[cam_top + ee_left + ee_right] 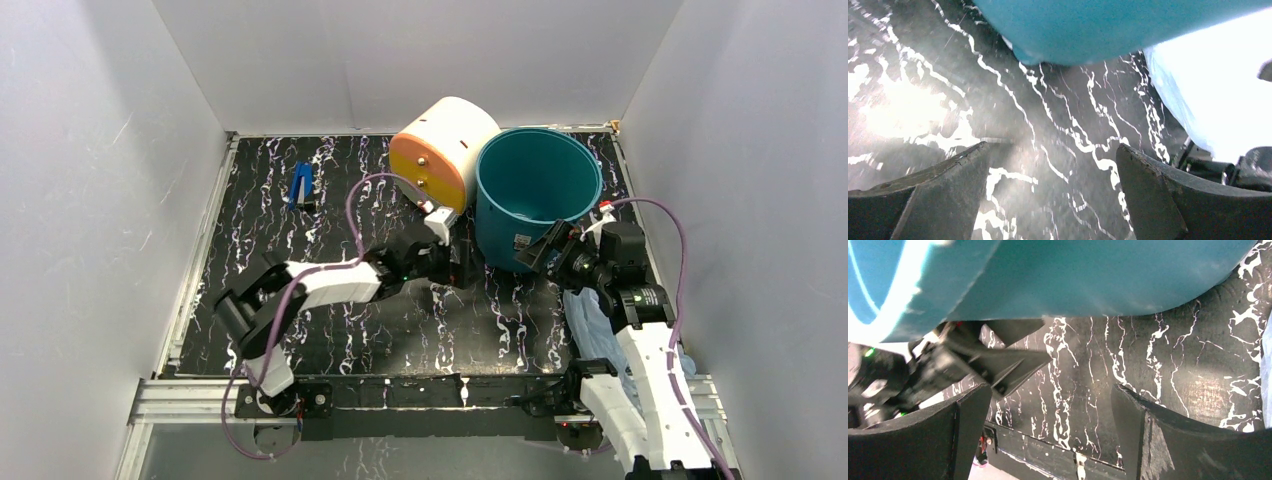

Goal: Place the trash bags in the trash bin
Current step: Move the trash bin to the center of the board.

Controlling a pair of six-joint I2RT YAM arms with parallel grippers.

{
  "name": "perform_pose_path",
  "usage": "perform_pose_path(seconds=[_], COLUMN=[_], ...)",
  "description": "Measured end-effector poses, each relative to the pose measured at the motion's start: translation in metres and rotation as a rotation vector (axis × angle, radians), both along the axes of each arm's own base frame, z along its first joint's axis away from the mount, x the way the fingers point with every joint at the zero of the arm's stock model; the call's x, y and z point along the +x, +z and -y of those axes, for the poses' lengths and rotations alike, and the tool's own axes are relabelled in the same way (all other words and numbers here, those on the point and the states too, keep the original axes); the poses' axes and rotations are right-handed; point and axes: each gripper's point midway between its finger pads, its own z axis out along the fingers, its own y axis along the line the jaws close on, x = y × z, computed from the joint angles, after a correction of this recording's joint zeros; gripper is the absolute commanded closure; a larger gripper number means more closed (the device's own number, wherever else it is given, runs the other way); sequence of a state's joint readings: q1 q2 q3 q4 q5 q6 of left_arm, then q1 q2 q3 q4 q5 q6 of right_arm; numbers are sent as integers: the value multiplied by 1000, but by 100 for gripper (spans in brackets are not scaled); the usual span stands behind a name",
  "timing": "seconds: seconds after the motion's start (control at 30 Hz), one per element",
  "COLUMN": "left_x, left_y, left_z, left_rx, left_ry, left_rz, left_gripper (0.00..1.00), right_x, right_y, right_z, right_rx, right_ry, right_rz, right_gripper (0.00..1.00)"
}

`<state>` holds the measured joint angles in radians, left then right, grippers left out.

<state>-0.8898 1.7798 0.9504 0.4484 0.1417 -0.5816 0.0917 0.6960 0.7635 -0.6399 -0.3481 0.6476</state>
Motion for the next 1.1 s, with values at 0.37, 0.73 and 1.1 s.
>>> perform_pose_path(seconds=[0.37, 0.73, 1.1], left_x=[-20, -27, -38], left_y=[53, 31, 34], left_z=[-100, -149, -167], left_rx=[70, 199, 183], left_ry=[216, 350, 392], left_rz=[136, 102, 86], left_gripper=[5, 5, 5], right_x=[2, 8, 50], right_y=[-27, -53, -57], right_z=[-16, -65, -4], right_rx=[-46, -216, -307], right_ry=[32, -51, -502], right_rz=[-20, 37, 175], right_gripper=[3, 1, 1])
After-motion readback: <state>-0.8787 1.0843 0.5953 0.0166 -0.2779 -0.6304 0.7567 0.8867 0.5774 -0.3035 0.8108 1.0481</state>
